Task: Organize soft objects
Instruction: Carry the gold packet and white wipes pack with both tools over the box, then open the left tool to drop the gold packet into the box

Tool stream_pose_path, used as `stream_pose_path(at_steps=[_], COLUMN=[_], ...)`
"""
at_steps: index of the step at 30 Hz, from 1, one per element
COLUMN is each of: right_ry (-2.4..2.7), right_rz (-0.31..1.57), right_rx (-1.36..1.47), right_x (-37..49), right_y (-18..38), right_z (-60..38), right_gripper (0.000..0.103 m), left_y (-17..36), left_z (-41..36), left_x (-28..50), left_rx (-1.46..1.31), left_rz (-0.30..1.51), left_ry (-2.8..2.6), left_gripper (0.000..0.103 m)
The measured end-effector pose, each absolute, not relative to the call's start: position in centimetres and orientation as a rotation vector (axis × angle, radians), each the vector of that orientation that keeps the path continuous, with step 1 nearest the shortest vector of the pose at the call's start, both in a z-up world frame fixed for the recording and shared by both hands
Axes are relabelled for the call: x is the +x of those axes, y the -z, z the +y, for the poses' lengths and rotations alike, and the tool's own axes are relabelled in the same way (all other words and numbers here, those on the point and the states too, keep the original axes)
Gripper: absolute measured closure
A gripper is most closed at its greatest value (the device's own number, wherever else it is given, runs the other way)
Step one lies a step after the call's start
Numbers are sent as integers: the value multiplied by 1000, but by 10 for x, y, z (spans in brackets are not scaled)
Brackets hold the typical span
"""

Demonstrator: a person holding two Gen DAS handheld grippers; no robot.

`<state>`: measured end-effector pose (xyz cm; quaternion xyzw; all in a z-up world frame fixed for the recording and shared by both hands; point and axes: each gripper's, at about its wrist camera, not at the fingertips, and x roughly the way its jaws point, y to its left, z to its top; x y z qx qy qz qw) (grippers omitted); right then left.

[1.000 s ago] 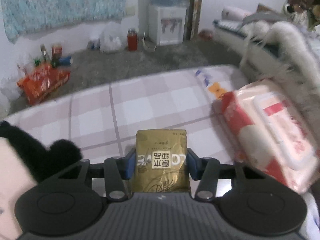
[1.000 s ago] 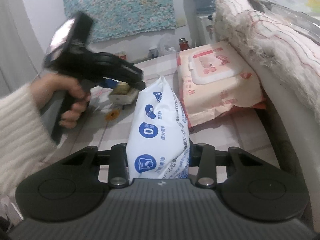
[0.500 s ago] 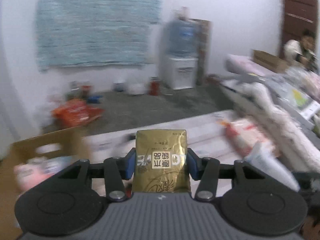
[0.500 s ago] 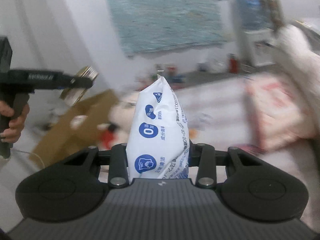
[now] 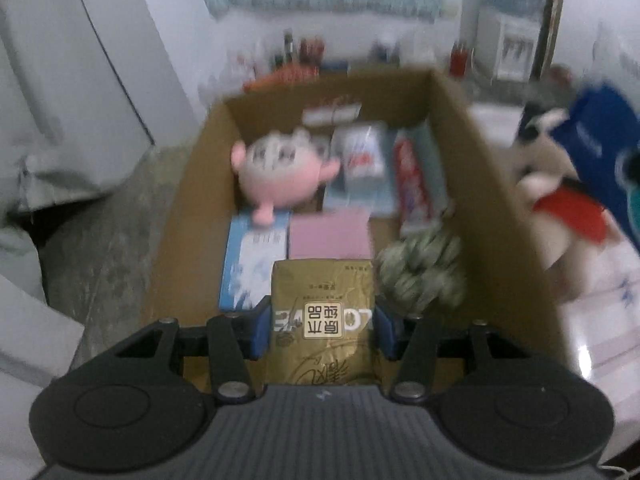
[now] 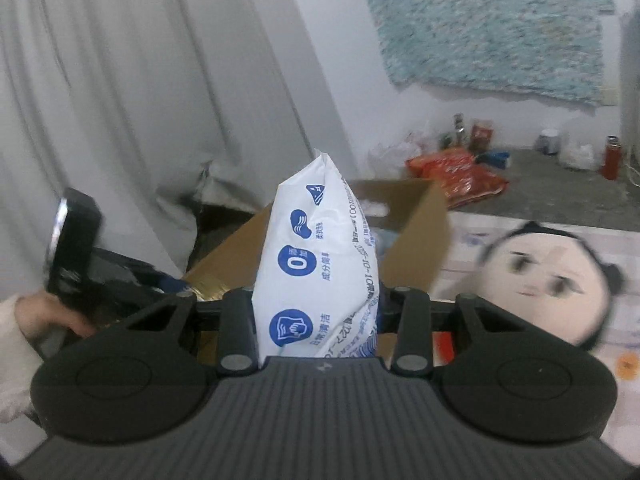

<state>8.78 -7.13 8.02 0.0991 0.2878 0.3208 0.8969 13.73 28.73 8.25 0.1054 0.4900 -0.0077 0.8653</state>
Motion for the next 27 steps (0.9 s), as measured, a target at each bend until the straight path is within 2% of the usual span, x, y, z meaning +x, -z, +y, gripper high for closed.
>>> stream_pose_path(at_steps=[5,8,10,13,14,15,16,18,22,27], right_ry=[-707,-719,-721,-728,-731,-735,-737,-744,-806,-925], right_rz=[669,704,727,748,754,761,767,776,783,727], right_rx=[165,146,134,89,77,65,52,16,-84,-388], right_x=[113,120,126,131,131,132,132,131,134,128], right_y=[-68,-60,-54,-48,-47,-45,-44,-44,-43,-47], right_z=[-3,33,53,70,74,78,80,87,103,128], right_gripper=[67,67,67,66,66,66,66,66,66,66], left_y=[-41,-25,-19,-20,-24,-26,-26,-20,-18,-55], left_z=[318,327,331,332,333,334,333,335,335,355], left_x=[166,176,177,171,167,164,165,169,174,151], left_rx=[298,342,383,431,429,428,425,398,387,270], left_rz=[1194,1260,1260,1235,1229,1226,1228,1277,1279,1155], left_ry=[-37,-37,-60,-41,-39,-33,-14,12,17,3], left_gripper=[50,45,22,18,19,31,53,74,79,72])
